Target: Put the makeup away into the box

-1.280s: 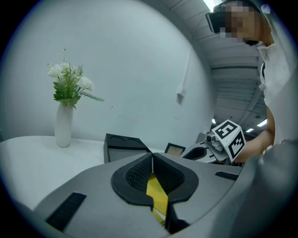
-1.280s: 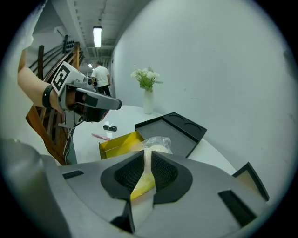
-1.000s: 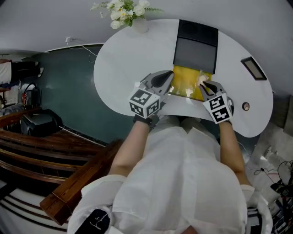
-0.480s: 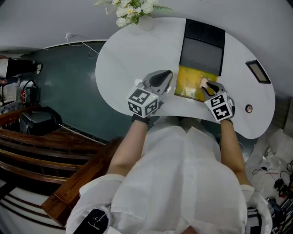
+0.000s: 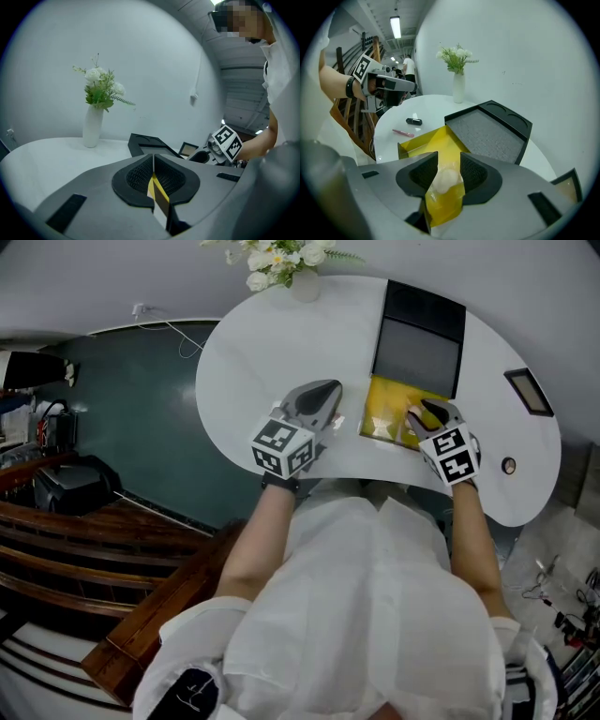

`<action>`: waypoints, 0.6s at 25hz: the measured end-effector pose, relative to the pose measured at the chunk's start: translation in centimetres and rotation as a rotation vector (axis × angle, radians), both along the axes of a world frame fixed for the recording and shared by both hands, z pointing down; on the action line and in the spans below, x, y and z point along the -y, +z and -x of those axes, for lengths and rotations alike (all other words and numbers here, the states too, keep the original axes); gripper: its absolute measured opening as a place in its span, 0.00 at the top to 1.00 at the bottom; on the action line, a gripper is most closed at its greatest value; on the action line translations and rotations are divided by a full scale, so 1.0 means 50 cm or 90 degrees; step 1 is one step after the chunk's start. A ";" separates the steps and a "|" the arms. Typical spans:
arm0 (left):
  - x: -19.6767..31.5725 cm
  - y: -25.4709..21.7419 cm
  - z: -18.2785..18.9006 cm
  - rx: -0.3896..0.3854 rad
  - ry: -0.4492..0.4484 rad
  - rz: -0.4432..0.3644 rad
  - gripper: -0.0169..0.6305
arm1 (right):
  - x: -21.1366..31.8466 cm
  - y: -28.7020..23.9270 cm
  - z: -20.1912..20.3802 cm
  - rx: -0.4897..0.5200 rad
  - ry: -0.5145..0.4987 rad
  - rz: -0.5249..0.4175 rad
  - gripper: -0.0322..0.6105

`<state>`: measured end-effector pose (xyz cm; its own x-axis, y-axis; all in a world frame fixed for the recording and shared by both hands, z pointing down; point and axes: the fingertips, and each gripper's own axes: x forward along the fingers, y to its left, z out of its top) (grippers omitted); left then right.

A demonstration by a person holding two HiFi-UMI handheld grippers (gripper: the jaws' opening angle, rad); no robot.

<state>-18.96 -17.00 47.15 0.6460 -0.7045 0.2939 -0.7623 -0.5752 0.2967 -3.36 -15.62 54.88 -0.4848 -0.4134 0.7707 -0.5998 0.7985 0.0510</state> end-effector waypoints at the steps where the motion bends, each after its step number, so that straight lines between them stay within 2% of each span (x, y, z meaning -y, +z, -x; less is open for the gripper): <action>1: -0.001 -0.001 0.008 0.001 -0.006 -0.001 0.94 | 0.004 -0.007 0.009 0.003 -0.007 -0.004 0.74; 8: -0.023 0.000 0.077 0.003 -0.054 0.000 0.94 | 0.017 -0.044 0.103 0.022 -0.080 -0.026 0.74; 15: -0.067 0.013 0.164 0.000 -0.112 0.013 0.94 | -0.004 -0.046 0.249 0.006 -0.227 -0.044 0.74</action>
<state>-27.19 -13.66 47.82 0.5134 -0.8004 0.3095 -0.8507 -0.4270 0.3066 -15.80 -15.40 52.56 -0.6145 -0.2683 0.7419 -0.2849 0.9524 0.1084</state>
